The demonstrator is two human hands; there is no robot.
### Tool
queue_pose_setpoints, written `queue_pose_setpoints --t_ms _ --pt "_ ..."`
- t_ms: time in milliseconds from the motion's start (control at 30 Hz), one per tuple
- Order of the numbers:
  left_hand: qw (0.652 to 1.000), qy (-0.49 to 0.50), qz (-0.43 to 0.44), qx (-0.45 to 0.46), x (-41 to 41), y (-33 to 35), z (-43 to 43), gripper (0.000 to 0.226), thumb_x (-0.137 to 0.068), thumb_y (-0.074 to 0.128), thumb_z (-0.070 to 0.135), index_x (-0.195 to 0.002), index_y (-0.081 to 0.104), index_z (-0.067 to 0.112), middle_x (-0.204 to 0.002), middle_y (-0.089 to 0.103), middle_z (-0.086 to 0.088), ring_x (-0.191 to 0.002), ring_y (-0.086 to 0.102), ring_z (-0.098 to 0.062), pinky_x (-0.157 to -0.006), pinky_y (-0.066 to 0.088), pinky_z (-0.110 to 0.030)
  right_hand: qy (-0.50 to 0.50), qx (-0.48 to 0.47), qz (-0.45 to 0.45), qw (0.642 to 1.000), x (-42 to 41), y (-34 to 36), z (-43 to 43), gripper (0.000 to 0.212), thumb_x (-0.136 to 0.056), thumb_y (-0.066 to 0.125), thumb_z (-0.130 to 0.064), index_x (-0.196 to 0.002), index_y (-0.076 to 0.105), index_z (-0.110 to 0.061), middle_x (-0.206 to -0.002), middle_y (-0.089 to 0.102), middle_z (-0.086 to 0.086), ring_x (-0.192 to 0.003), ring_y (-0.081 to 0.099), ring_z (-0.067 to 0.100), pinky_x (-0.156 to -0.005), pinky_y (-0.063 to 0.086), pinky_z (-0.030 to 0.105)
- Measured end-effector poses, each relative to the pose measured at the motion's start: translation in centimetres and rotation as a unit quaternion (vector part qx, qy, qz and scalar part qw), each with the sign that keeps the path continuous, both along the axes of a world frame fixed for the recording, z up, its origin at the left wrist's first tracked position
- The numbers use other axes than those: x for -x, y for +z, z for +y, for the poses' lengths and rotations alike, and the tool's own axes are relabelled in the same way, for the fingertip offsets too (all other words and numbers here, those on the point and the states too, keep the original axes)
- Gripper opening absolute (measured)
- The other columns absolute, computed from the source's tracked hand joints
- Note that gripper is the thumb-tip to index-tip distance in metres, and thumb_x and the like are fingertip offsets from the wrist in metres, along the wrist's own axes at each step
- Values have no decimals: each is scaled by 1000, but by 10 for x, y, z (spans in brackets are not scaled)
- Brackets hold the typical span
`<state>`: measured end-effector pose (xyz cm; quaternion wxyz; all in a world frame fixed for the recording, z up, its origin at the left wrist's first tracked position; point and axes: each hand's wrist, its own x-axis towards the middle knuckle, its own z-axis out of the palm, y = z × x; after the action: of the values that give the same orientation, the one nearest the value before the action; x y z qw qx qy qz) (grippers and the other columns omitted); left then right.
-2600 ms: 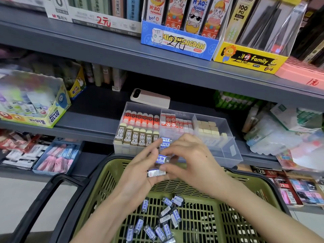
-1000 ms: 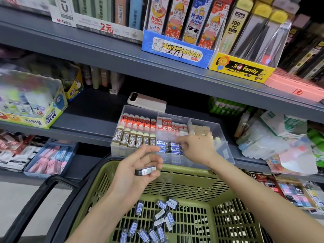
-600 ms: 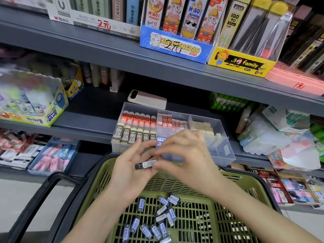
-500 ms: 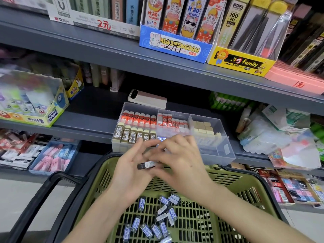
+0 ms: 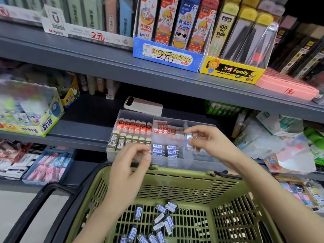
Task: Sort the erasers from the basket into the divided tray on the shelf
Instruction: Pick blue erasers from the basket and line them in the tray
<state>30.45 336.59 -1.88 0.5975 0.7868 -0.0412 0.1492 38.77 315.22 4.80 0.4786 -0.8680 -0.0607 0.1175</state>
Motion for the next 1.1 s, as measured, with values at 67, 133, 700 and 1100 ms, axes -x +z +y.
queue_pose_setpoints --t_ms 67,133,700,1100 --pt "985 13 -51 -166 -4 -2 -3 33 -87 42 44 -105 63 26 -104 60 21 -103 53 -1 -88 38 -23 -4 57 -24 998 -9 -3 0 21 -76 73 -2 -93 67 -13 -77 58 2 -66 54 13 -68 44 24" --pt "948 9 -95 -302 -9 -8 -3 39 -90 41 39 -110 66 18 -111 62 7 -109 54 -14 -96 34 -33 22 172 -84 981 -17 -8 2 23 -72 78 -11 -92 67 -16 -78 61 -4 -76 59 13 -73 43 19" --pt "883 -21 -46 -467 -16 -24 3 47 -91 39 45 -126 58 21 -126 59 -6 -123 50 -28 -112 18 -51 272 563 -222 749 -32 -36 4 35 -93 39 -47 -95 71 -34 -108 60 -14 -106 39 18 -84 24 33" --pt "884 -23 -45 -465 -17 -25 5 47 -91 39 45 -127 57 20 -128 57 -7 -124 47 -28 -113 18 -49 263 416 -313 813 5 -29 -25 34 -85 55 -48 -90 75 -22 -104 70 -13 -106 56 21 -99 34 44"
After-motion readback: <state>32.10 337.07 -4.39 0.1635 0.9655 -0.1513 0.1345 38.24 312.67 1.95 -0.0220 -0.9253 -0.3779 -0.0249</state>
